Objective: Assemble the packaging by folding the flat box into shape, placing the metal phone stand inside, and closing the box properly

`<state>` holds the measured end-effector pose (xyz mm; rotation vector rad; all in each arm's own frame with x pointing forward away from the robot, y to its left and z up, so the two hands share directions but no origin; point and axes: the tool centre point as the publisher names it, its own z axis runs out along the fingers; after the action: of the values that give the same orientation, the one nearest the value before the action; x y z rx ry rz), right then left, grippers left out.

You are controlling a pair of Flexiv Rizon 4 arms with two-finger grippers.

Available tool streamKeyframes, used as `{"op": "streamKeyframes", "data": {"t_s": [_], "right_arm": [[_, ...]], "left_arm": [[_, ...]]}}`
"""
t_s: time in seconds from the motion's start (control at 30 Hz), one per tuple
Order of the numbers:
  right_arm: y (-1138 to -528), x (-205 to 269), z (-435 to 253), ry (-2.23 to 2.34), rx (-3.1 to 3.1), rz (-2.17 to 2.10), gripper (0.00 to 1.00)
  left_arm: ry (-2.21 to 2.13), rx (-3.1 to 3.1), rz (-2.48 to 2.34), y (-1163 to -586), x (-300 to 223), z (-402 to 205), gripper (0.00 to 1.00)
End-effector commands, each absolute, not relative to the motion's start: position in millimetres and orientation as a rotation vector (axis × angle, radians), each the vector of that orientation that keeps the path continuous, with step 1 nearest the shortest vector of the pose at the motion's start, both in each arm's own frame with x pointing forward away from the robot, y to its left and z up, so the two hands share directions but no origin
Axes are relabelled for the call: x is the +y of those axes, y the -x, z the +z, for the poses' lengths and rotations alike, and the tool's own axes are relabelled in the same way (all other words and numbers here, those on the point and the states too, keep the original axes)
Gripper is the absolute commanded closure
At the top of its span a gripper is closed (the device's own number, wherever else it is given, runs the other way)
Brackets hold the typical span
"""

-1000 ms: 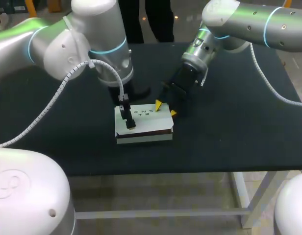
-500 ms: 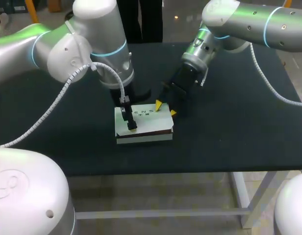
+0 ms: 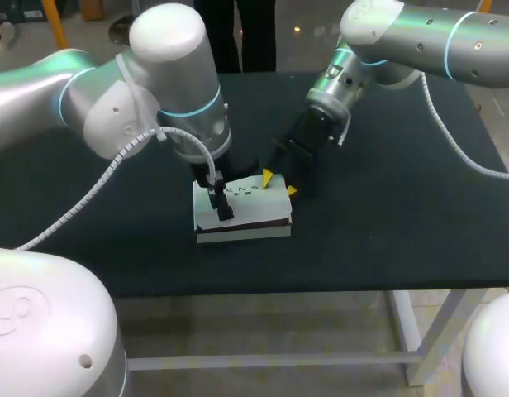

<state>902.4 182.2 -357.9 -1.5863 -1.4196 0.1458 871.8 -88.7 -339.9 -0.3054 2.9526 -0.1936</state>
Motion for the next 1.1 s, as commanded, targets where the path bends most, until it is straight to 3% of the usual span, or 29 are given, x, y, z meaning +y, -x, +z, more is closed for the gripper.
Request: {"op": "streamKeyframes", "data": {"t_s": [0.03, 0.27, 0.5, 0.6, 0.87, 1.1], "right_arm": [[-903, 182, -359, 1.586, -1.421, 0.148, 0.51], [-903, 182, -359, 1.586, -1.421, 0.148, 0.51], [-903, 182, -359, 1.586, -1.421, 0.148, 0.51], [-903, 182, -359, 1.586, -1.421, 0.148, 0.51], [-903, 182, -359, 1.586, -1.421, 0.148, 0.53], [-900, 181, -359, 1.589, -1.421, 0.145, 0.52]], "left_arm": [[0.29, 2.913, -0.195, -868, -89, -341, 0.14], [0.288, 2.892, -0.183, -874, -91, -342, 0.22], [0.289, 2.862, -0.156, -877, -93, -344, 0.5], [0.285, 2.85, -0.145, -877, -94, -344, 0.57], [0.272, 2.838, -0.114, -874, -96, -350, 0.65], [0.256, 2.838, -0.113, -872, -95, -352, 0.65]]}}
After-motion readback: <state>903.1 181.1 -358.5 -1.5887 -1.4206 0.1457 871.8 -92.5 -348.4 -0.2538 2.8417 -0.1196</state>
